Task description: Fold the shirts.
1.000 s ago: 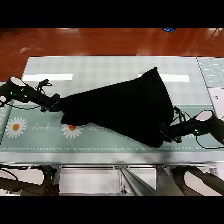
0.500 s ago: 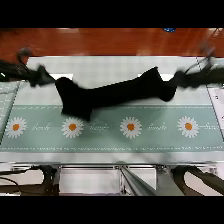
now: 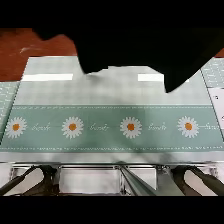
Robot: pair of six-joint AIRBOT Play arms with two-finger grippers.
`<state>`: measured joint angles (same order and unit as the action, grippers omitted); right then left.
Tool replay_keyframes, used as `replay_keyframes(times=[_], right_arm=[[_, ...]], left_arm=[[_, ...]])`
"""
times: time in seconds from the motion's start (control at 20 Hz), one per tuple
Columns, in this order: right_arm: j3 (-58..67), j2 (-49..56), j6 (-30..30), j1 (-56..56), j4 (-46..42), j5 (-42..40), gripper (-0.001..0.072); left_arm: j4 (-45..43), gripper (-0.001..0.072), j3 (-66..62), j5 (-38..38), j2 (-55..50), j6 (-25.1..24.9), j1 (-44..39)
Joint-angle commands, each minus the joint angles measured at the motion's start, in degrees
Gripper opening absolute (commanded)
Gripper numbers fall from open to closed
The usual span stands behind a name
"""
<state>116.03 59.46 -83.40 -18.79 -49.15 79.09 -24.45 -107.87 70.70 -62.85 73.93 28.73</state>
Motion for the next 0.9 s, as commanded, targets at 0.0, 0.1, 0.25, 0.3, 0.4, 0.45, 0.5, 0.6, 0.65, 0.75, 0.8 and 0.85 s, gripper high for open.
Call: replay_keyframes(times=[0.0,0.1,0.25,0.3,0.4,0.45,0.5,0.6,0.65,0.75,0.8,0.85], right_arm=[[2.9,-6.8,-0.1,-1.3,-4.1,0.0,0.0023],[2.9,-10.6,-0.2,-1.3,-7.2,0.7,0.0023],[2.8,-15.8,-1.2,-1.3,-12.0,4.3,0.0023],[2.4,-17.4,-1.7,-1.3,-13.4,6.0,0.0023],[-0.7,-20.8,-2.6,-1.3,-15.4,8.0,0.0023],[-3.4,-22.5,-2.8,-1.3,-16.2,8.4,0.0023],[-6.6,-24.2,-3.1,-1.3,-16.5,8.9,0.0023],[-13.2,-26.3,-3.5,-1.3,-15.6,9.4,0.0023],[-16.4,-26.7,-3.5,-1.3,-14.7,9.7,0.0023],[-23.6,-26.7,-3.1,-1.3,-10.5,9.4,0.0023],[-27.8,-26.7,-2.4,-1.3,-8.5,8.2,0.0023],[-32.0,-26.7,-1.7,-1.3,-7.4,7.0,0.0023]], left_arm=[[0.6,0.0020,-3.0,-2.5,9.6,0.2,8.4],[-2.0,0.0020,-3.0,-2.6,14.6,0.3,11.3],[-13.1,0.0020,-3.5,-2.7,20.5,0.3,4.0],[-19.7,0.0020,-3.7,-2.8,22.1,1.3,-0.4],[-37.1,0.0020,-3.7,-2.2,25.5,5.2,-10.7],[-45.5,0.0020,-3.7,-1.2,26.9,7.7,-15.8],[-52.2,0.0020,-3.7,0.2,27.9,10.1,-20.1],[-61.5,0.0020,-3.4,4.7,28.5,14.1,-26.3],[-64.2,0.0020,-2.3,6.7,28.2,14.9,-28.0],[-65.1,0.0020,3.8,7.4,27.5,15.4,-28.6],[-65.0,0.0020,7.9,7.4,26.7,15.9,-28.6],[-65.0,0.0020,12.7,7.2,25.6,16.9,-28.6]])
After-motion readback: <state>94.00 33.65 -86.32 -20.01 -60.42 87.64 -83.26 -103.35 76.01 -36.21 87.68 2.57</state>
